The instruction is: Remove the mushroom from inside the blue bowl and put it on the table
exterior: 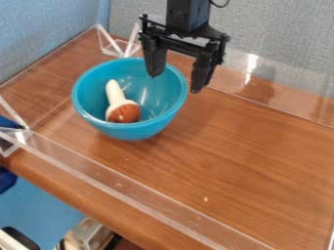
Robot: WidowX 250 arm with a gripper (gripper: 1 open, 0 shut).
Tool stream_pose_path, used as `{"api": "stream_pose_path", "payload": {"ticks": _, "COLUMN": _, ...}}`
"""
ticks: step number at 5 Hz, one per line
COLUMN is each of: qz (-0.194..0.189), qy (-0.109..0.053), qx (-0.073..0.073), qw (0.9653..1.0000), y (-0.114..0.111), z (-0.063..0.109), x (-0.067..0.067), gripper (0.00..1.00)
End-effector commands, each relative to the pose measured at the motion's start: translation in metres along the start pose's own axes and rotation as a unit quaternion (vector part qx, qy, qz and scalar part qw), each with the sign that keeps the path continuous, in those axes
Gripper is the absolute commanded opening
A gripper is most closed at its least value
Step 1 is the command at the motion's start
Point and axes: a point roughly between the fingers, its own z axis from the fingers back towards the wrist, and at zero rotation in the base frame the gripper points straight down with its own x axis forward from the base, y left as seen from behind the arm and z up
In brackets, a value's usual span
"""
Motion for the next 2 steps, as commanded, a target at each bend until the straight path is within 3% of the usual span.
{"api": "stream_pose_path", "payload": {"ticks": 1, "qz": 0.024, "qy": 0.005, "qx": 0.000, "qw": 0.9997, "y": 0.013, "z": -0.005, "x": 0.000, "gripper": 1.00}}
{"api": "stream_pose_path", "payload": {"ticks": 2, "qz": 0.066, "qy": 0.009, "qx": -0.001, "qw": 0.9978, "y": 0.035, "z": -0.009, "x": -0.001, "gripper": 1.00}}
